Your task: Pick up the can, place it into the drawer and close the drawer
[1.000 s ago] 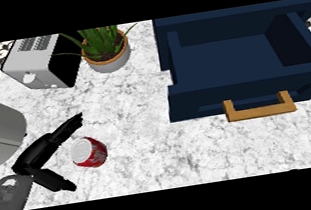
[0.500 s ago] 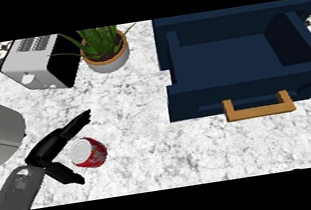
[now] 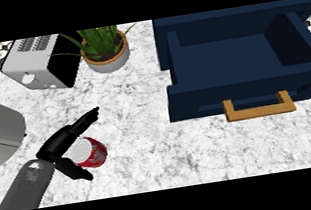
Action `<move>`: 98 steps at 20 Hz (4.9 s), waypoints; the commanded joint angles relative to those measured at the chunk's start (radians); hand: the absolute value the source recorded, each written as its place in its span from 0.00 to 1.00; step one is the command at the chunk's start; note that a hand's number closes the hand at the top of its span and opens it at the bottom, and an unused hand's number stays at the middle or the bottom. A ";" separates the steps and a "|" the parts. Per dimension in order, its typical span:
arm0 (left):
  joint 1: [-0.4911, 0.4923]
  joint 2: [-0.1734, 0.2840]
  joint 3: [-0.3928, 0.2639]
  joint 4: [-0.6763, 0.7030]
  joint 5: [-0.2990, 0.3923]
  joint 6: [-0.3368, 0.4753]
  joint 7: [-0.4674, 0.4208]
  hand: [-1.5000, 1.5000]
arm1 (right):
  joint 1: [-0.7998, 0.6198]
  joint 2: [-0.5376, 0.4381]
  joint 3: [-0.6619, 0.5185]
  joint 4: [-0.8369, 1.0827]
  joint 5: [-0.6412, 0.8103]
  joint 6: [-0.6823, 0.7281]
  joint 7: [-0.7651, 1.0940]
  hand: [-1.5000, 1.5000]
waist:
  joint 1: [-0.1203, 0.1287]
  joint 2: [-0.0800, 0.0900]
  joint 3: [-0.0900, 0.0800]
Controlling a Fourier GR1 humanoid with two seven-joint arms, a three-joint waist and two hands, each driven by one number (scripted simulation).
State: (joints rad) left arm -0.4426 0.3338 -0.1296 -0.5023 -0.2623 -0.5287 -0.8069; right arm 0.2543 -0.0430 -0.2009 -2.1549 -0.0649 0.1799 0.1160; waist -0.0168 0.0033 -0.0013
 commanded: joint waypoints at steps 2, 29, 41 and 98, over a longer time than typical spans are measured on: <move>0.003 -0.015 -0.023 0.020 -0.001 -0.122 -0.095 0.00 | -0.021 -0.022 -0.053 0.014 -0.042 0.003 0.020 0.00 | 0.005 -0.001 0.000; 0.082 -0.120 -0.126 -0.275 0.150 -0.248 0.086 1.00 | -0.019 0.006 -0.046 0.045 -0.008 0.005 -0.035 0.00 | 0.026 -0.005 0.002; 0.082 -0.202 0.284 -0.473 0.424 0.488 0.459 1.00 | 0.054 0.040 -0.044 -0.004 -0.016 0.017 -0.059 0.00 | 0.030 -0.010 0.003; -1.045 -0.334 -0.214 0.002 0.619 1.068 0.933 1.00 | -0.014 0.018 -0.071 -0.024 -0.035 0.043 0.005 0.00 | -0.051 0.010 0.003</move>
State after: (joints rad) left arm -1.4807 0.0000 -0.3077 -0.5471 0.3056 0.5503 0.1477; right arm 0.2417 -0.0306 -0.2838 -2.1827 -0.1197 0.2257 0.1230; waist -0.0631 0.0126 0.0019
